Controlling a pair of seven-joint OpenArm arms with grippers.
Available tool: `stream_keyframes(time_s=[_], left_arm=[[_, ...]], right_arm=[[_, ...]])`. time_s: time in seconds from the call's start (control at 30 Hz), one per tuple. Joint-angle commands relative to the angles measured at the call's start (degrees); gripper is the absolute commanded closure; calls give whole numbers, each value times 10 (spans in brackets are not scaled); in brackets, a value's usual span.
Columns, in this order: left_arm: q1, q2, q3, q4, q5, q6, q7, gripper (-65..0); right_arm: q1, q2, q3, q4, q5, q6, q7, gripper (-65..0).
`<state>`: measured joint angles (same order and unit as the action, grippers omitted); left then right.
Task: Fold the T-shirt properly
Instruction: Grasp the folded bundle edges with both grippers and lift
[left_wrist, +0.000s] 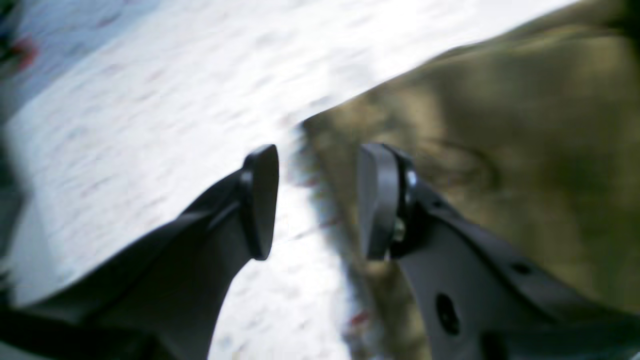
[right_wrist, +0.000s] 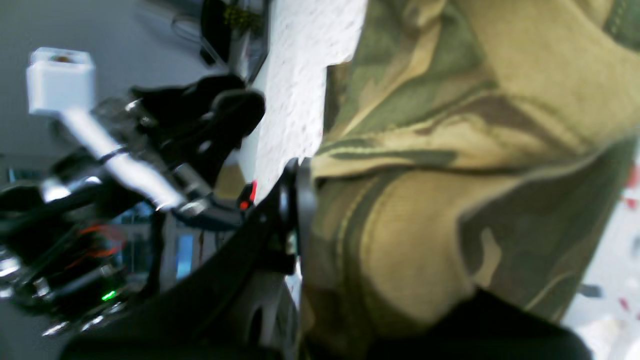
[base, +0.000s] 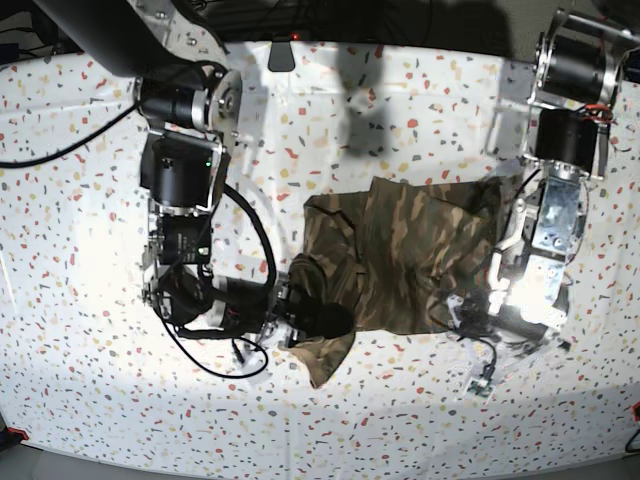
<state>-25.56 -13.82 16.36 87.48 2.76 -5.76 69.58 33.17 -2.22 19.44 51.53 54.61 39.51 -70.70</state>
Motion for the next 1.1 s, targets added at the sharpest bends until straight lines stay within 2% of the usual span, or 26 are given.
stream_keyframes(time_s=[0.0,0.1,0.17,0.27,0.33,0.47,0.67,0.83,0.87,0.93,0.97,1.0,1.07], left_arm=[[2,-17,-2,8,2,7,-1,-245],[40,-55,-2,8,2,28,-2,-245],[64,-79,-2,8,3,45,0,-245],[99,-106,-2,8,24,45,7,-245],[121,-117,-2,8,22,45,-8,-245],[150,-119,-2,7,22,64,-33,-245],[154,-118,-2,7,22,64,-30,-245],[154,-118,-2,7,22,64,-14,-245],[154,-118,-2,7,22,64,-12,-245],[154,-118,-2,7,22,64,-11,-245],[154,-118,-2,7,22,64,-11,-245],[154,-118,-2,7,23,64,-10,-245],[154,-118,-2,7,23,64,-10,-245]], right_arm=[[25,-8,-2,10,22,5,6,0],[33,-26,-26,10,21,5,6,0],[35,-40,-55,10,-15,5,15,0],[34,-67,-103,10,-90,5,59,0],[31,-68,-126,10,-102,5,102,0],[32,-68,-175,9,-116,5,168,0],[32,-68,-245,9,-115,5,176,0],[32,-68,-280,9,-85,5,215,0],[32,-68,-290,9,-75,5,219,-40],[33,-68,-313,9,-46,5,221,-239],[33,-68,-327,9,-28,5,221,-308],[34,-68,-340,9,-4,5,220,-343],[40,-68,-367,9,53,5,212,-345]])
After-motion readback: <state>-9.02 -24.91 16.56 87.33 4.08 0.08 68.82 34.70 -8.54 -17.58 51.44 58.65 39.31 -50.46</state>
